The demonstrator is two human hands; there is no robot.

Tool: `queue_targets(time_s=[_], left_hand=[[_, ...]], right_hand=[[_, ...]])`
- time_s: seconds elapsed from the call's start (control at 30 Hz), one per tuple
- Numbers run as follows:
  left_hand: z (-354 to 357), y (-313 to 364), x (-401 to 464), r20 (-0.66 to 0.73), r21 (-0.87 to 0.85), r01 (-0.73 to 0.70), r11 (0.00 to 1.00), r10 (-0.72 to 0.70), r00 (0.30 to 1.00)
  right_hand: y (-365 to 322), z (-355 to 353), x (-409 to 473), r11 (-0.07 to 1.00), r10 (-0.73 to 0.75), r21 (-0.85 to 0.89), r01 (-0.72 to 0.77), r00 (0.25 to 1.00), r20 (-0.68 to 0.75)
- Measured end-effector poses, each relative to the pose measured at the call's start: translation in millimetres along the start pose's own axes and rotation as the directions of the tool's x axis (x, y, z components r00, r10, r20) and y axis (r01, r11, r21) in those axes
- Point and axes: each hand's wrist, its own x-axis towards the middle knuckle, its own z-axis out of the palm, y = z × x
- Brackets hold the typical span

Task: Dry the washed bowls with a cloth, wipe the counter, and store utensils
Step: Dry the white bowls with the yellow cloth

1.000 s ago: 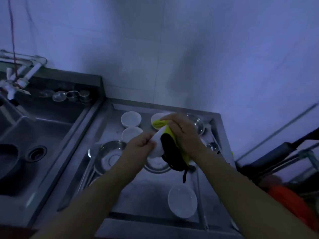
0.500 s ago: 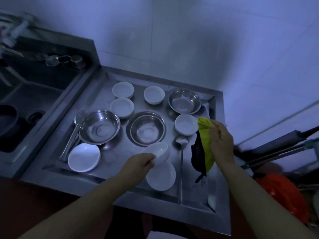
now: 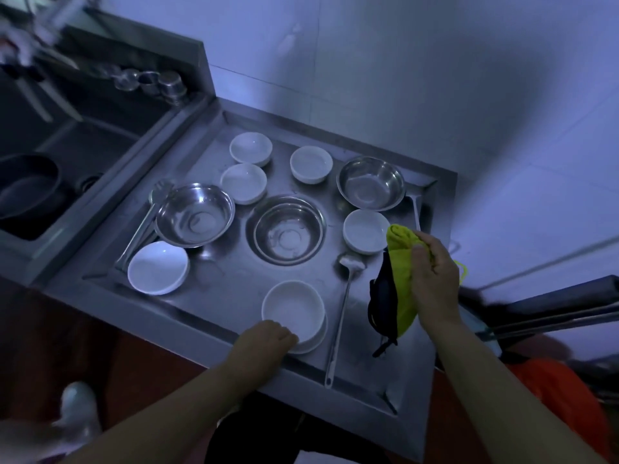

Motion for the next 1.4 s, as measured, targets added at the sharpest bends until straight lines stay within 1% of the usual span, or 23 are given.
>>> queue_targets(time_s=[0.03,0.07,0.2,0.27,0.37,0.47,0.53,0.6,0.67,0.7,0.73,0.77,0.8,0.83,0.9,0.97,1.0,1.03,1.13,1.2,1.27,1.37,1.4], left_hand=[[2.3,1.0,-1.1,0.014,0.015,0.003,1.000,-0.003,1.000],[5.4,1.1,-1.2,-0.009,0.035,-0.013,0.999,0.014,1.000],[11.4,5.4,-0.2,-0.017,0.026,-0.037,0.999,0.038,0.999],[16.0,7.3,-0.7,0.008,0.037,-0.057,0.998,0.057,0.998],[15.1,8.0,-2.1,-0.002,0.047,-0.038,0.998,0.038,0.999],[12.7,8.9,-1.9,-0.069,0.052,-0.048,0.998,0.051,0.996],[8.9,7.1,-5.4,-0.179,-0.006,-0.045,0.999,0.043,0.983],[2.9,0.8,-12.2,-0.283,-0.110,0.014,0.994,-0.045,0.958],[-4.0,-14.7,-22.9,-0.354,-0.220,0.150,0.964,-0.222,0.908],[-9.3,-26.7,-30.2,-0.367,-0.314,0.257,0.914,-0.366,0.855],[-14.1,-41.3,-38.5,-0.347,-0.423,0.378,0.824,-0.532,0.772],[-18.7,-56.5,-47.5,-0.305,-0.523,0.478,0.706,-0.678,0.668],[-22.8,-73.2,-56.2,-0.260,-0.594,0.546,0.591,-0.783,0.565],[-27.4,-90.1,-64.4,-0.217,-0.632,0.599,0.491,-0.855,0.472],[-37.2,-122.1,-77.0,-0.126,-0.672,0.670,0.316,-0.940,0.317],[-44.6,-153.4,-83.4,-0.005,-0.668,0.728,0.157,-0.978,0.207],[-47.1,-167.8,-85.0,0.060,-0.652,0.752,0.096,-0.982,0.177],[-49.5,-180.8,-85.9,0.127,-0.644,0.763,0.046,-0.978,0.167],[-52.2,-213.5,-84.3,0.284,-0.662,0.748,-0.052,-0.941,0.186],[-52.0,-229.6,-83.9,0.358,-0.692,0.714,-0.109,-0.910,0.208],[-53.1,-240.3,-84.1,0.422,-0.712,0.679,-0.178,-0.882,0.211],[-57.4,-249.0,-87.3,0.551,-0.740,0.572,-0.353,-0.807,0.214],[-60.7,-251.0,-90.0,0.569,-0.747,0.543,-0.383,-0.791,0.225]], right_hand=[[1.1,0.9,0.4,1.000,-0.013,-0.001,0.013,1.000,0.010],[1.7,2.3,0.8,1.000,-0.022,0.004,0.022,1.000,0.019],[3.9,8.8,2.1,1.000,-0.022,0.004,0.021,0.998,0.055],[4.5,13.1,2.6,1.000,-0.016,0.009,0.016,0.996,0.085],[-0.4,22.8,1.9,0.999,-0.031,0.035,0.028,0.994,0.103],[-9.3,33.8,-1.0,0.998,-0.051,0.037,0.047,0.992,0.119],[-16.9,41.1,-4.6,0.997,-0.067,0.035,0.063,0.987,0.147],[-23.8,50.2,-8.3,0.997,-0.071,0.039,0.065,0.981,0.181],[-29.3,61.7,-12.5,0.997,-0.063,0.050,0.053,0.975,0.211],[-32.8,67.8,-15.5,0.997,-0.064,0.048,0.055,0.973,0.222],[-36.9,74.3,-19.1,0.997,-0.071,0.045,0.062,0.970,0.231],[-41.3,81.0,-23.3,0.997,-0.078,0.045,0.069,0.969,0.236],[-46.0,88.0,-27.3,0.996,-0.081,0.047,0.072,0.967,0.240],[-50.4,95.5,-31.6,0.996,-0.083,0.048,0.073,0.966,0.246],[-58.6,111.6,-39.9,0.996,-0.086,0.054,0.074,0.961,0.262],[-67.0,127.5,-47.7,0.995,-0.083,0.067,0.068,0.960,0.266],[-70.8,135.2,-51.3,0.995,-0.083,0.071,0.067,0.960,0.268],[-73.7,141.9,-54.7,0.995,-0.083,0.067,0.067,0.959,0.271],[-79.5,158.2,-62.4,0.997,-0.065,0.051,0.053,0.960,0.273],[-83.0,166.7,-66.9,0.998,-0.054,0.041,0.045,0.964,0.259],[-86.3,174.5,-70.4,0.998,-0.061,0.037,0.053,0.969,0.240],[-89.5,184.7,-74.2,0.997,-0.066,0.050,0.056,0.973,0.221],[-89.4,187.9,-74.8,0.997,-0.062,0.052,0.052,0.975,0.215]])
